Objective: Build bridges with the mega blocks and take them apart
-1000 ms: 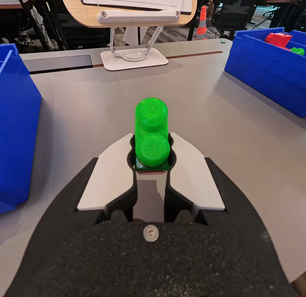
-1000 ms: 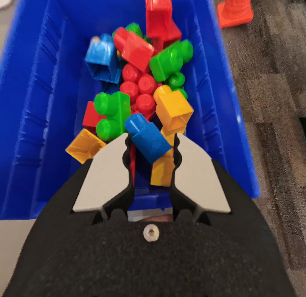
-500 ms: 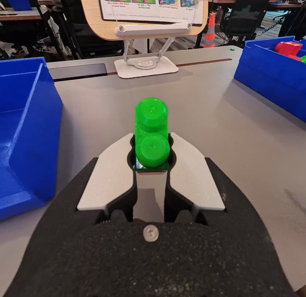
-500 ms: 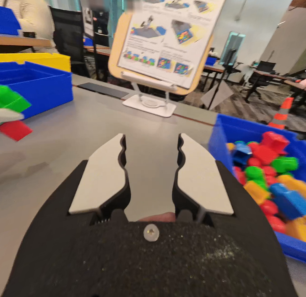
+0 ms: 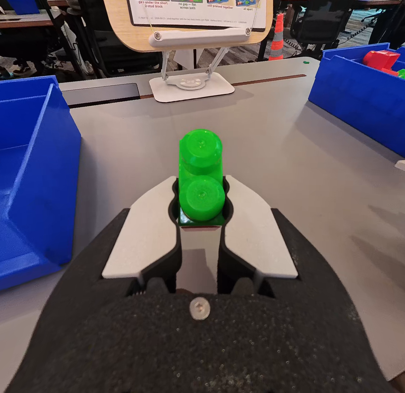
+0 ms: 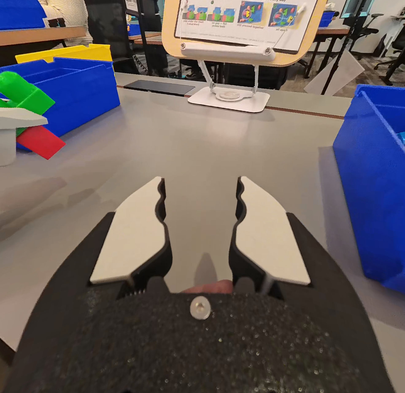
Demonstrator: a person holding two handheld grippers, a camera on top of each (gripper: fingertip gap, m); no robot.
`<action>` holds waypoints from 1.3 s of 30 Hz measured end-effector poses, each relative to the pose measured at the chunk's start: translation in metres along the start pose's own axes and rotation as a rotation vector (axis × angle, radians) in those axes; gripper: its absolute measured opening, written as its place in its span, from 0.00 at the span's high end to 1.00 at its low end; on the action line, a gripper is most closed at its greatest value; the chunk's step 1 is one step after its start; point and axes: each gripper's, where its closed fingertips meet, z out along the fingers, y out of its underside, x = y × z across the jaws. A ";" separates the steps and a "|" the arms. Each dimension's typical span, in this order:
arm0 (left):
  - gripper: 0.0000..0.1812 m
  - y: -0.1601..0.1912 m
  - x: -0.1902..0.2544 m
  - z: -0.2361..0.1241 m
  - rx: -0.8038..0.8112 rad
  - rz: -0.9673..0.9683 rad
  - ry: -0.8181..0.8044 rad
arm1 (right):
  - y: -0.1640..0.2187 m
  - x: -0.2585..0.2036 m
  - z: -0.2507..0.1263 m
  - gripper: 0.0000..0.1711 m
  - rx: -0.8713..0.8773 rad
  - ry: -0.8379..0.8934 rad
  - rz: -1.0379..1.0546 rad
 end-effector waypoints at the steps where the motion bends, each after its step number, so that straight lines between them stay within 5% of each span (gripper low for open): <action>1: 0.80 0.000 0.000 0.000 -0.001 0.000 0.000 | 0.001 0.000 0.000 0.64 -0.008 -0.005 0.002; 21: 0.80 -0.001 0.009 0.003 -0.002 0.026 0.075 | 0.004 0.001 0.003 0.66 -0.027 -0.043 0.018; 31: 0.80 -0.061 0.085 -0.017 0.039 0.228 0.769 | -0.035 -0.090 0.017 0.64 -0.106 -0.757 -0.349; 34: 0.80 -0.073 0.110 -0.032 0.068 0.296 0.998 | -0.041 -0.108 0.019 0.63 -0.099 -0.863 -0.443; 39: 0.80 -0.073 0.134 -0.033 0.060 0.420 1.109 | -0.052 -0.127 0.019 0.64 -0.058 -0.925 -0.472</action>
